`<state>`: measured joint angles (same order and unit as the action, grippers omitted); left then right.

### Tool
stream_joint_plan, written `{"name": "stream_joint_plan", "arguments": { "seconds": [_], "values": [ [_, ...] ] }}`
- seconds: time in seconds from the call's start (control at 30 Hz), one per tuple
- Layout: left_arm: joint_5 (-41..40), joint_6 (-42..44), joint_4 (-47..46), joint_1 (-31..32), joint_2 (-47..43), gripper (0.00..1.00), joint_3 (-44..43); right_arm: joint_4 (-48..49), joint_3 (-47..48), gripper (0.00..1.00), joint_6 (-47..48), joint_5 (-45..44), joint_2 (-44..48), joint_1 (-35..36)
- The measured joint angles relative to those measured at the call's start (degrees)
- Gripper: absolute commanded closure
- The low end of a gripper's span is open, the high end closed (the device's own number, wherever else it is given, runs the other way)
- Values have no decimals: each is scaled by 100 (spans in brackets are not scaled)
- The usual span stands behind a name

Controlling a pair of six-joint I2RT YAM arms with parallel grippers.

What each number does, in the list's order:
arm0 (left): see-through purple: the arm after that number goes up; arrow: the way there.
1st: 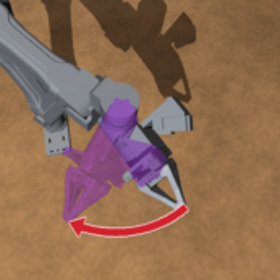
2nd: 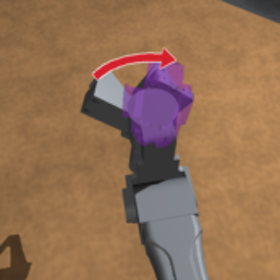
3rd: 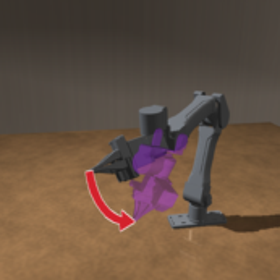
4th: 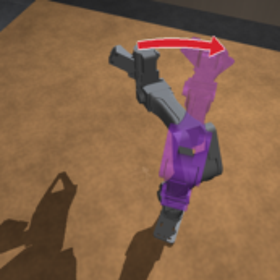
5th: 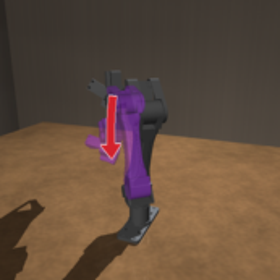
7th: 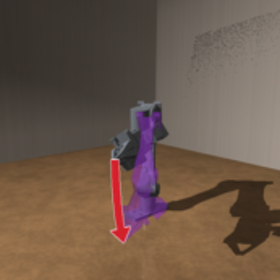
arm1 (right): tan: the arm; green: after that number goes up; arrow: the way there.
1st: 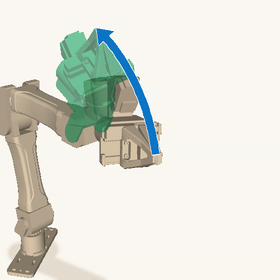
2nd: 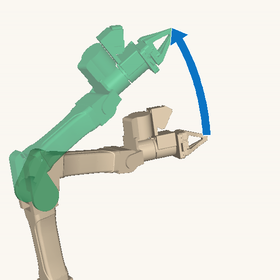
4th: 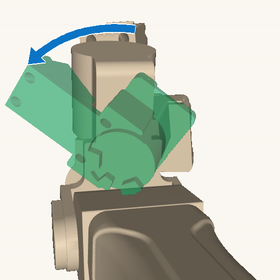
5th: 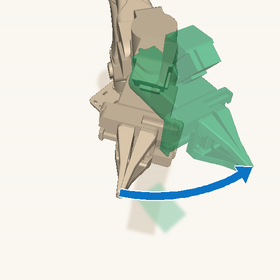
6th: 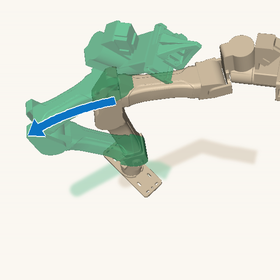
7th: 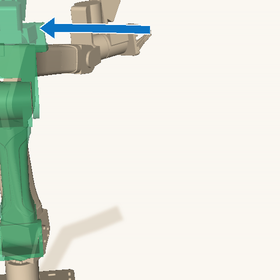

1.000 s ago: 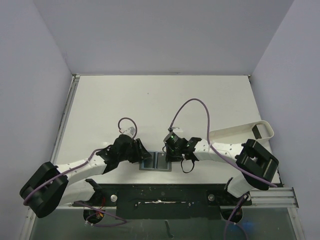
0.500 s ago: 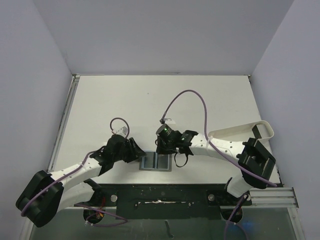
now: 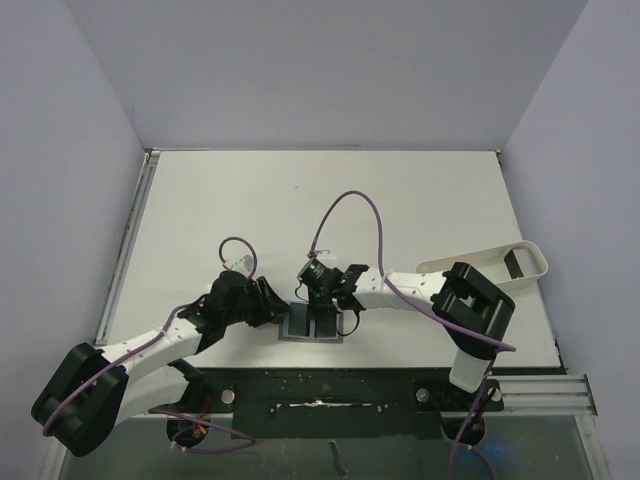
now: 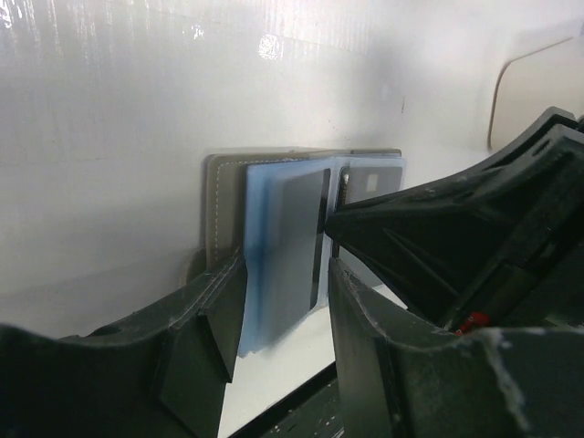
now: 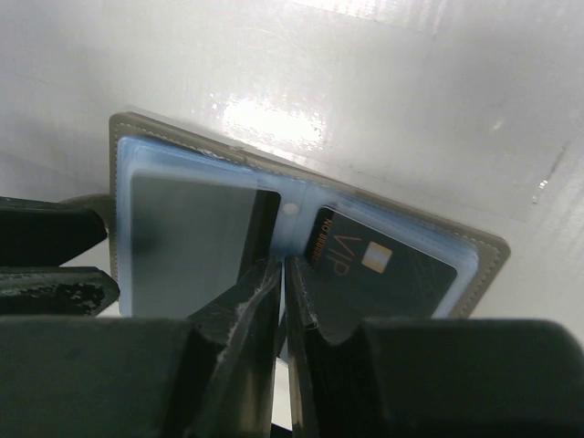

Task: Put the credit cards into the card holder
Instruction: Turn over the card slot in the card holder.

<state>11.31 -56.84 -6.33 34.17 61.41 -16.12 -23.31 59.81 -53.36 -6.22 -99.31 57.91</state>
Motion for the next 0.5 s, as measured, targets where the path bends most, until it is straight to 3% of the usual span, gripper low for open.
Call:
{"name": "stream_joint_plan", "arguments": {
  "seconds": [0.5],
  "values": [
    [271,-24,-378,-15,46,60,90,52,-11,93,-28,35,-109,0]
  ]
}}
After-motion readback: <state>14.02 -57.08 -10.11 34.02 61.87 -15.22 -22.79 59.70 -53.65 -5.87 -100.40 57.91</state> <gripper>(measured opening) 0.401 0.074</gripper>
